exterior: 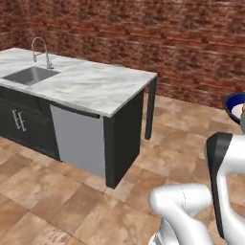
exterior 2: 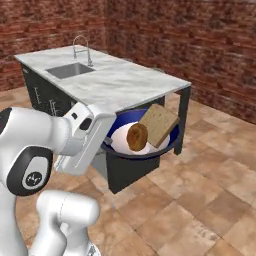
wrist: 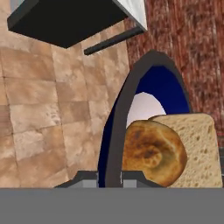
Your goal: Pick up the heated bread from the toaster oven and place it in the bowl. Then move the bread bowl to the dining counter.
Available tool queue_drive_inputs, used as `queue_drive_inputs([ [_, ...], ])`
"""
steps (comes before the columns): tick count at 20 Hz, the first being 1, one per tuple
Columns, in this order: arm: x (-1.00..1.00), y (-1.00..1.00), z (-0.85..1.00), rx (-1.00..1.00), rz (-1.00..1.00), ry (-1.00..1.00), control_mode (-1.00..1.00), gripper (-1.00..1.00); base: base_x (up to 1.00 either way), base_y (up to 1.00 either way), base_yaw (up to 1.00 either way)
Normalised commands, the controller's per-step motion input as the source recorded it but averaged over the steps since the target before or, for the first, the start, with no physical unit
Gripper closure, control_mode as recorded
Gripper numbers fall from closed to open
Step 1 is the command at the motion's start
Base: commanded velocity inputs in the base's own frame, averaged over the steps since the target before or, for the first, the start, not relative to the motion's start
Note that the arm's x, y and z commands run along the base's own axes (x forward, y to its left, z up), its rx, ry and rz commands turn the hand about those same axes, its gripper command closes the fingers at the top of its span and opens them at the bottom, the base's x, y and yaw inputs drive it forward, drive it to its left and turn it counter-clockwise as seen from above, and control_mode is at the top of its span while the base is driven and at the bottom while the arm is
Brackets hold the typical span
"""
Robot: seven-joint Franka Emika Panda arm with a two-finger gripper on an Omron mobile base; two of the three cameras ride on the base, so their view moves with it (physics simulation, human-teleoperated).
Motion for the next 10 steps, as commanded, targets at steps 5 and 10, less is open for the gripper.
queue_drive_inputs([
  [5,0.0,0.0,0.0,0.0,0.0,0.0,1.0,1.0,0.49,-0.05,0.92],
  [10,0.0,0.0,0.0,0.0,0.0,0.0,1.0,1.0,1.0,-0.83,0.5],
])
